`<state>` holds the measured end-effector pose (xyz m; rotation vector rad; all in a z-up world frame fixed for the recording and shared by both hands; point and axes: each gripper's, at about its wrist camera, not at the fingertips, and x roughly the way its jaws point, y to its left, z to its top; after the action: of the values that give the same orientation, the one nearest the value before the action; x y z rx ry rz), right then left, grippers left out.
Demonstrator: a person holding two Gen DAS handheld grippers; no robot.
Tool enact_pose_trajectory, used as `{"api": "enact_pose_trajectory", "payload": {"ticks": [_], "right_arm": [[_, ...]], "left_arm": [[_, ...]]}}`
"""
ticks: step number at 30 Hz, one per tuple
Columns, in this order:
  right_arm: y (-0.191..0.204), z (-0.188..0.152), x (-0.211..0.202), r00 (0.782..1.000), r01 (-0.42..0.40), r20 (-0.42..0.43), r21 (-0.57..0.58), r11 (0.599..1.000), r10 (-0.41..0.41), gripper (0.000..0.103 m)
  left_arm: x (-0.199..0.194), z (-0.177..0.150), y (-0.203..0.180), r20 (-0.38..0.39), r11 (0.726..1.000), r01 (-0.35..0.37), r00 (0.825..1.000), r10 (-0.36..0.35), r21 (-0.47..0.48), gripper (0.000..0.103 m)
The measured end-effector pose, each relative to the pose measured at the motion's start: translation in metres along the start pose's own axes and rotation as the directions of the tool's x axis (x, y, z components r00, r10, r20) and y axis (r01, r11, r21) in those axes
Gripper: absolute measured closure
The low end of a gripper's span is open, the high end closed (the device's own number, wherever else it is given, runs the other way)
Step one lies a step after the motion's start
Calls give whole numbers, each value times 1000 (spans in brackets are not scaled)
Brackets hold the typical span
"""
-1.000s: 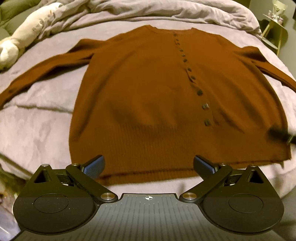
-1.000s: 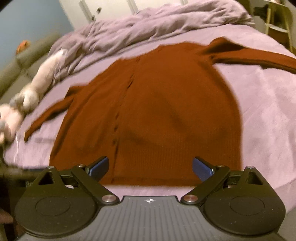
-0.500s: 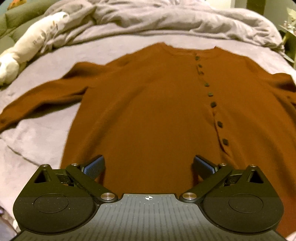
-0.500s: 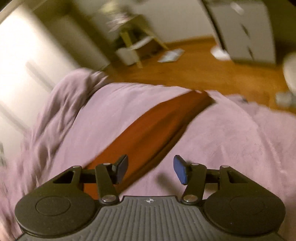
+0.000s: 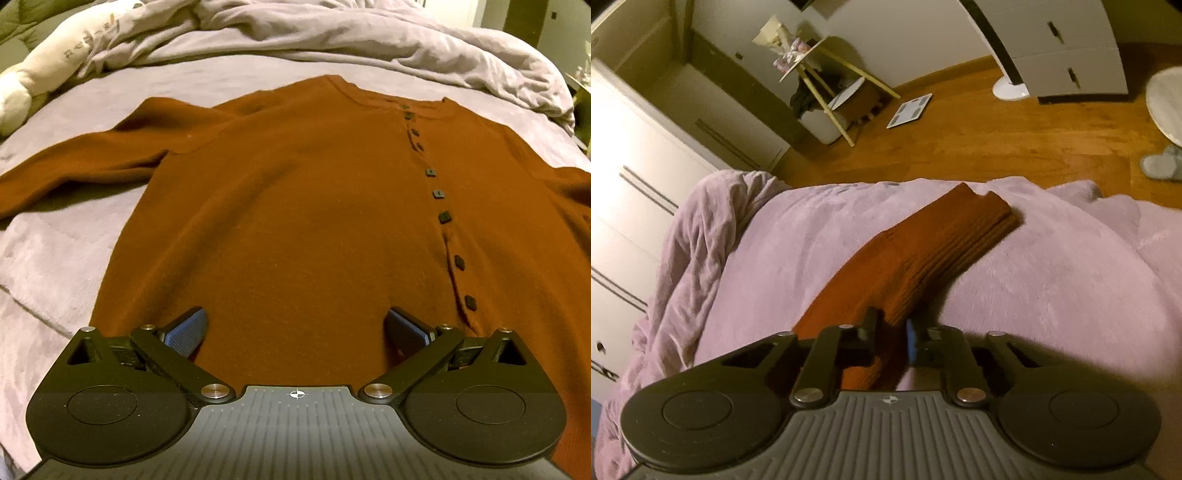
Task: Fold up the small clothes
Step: 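Grasp the cardigan sleeve cuff with the right gripper and fold it across the body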
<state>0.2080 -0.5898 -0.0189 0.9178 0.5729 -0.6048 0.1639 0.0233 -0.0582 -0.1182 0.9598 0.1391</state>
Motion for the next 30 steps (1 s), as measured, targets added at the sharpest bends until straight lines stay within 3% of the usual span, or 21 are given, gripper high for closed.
{"api": "enact_pose_trajectory", "payload": {"ticks": [3,6,8,10,12,14,15,16,18,20,24,28,30], "right_arm": [[19,5,-7,997,70,36,-76,995,-68,96],[68,-6,-31,984,117,167,-304,945,-69,96],[118,-31,-55,969,103,245,-520,848,33,96],[161,-69,-79,958,10,210,-705,709,196,96],[192,-120,-100,939,-104,91,-844,526,331,96],[209,-170,-113,918,-232,-84,-905,355,387,92],[212,-193,-117,904,-307,-183,-906,290,387,84],[212,-210,-118,894,-351,-239,-899,263,378,80],[206,-242,-115,899,-372,-288,-900,229,330,71],[196,-259,-109,929,-321,-258,-919,228,265,71],[178,-255,-95,951,-300,-253,-890,344,176,71],[161,-250,-90,964,-263,-222,-887,379,150,69],[151,-249,-88,963,-268,-232,-874,404,137,68]], "left_arm": [[-1,5,2,-22,1000,7,1000,-7,-9,0],[-6,8,5,-9,1000,10,1000,-10,-19,0],[-15,12,6,24,999,33,999,-33,-19,0],[-23,18,6,60,998,64,996,-63,-15,0],[-31,25,6,93,994,108,990,-106,-15,0],[-37,33,5,116,988,156,981,-152,-21,0],[-39,38,4,125,982,187,975,-182,-28,0],[-39,41,2,127,976,216,969,-211,-32,0],[-37,49,1,124,957,286,953,-278,-48,0],[-31,57,-5,113,937,345,934,-338,-54,0],[-3,75,-29,67,895,440,898,-436,-77,0],[32,93,-57,0,850,510,857,-514,-134,5],[49,96,-69,-43,846,508,853,-521,-162,14]]}}
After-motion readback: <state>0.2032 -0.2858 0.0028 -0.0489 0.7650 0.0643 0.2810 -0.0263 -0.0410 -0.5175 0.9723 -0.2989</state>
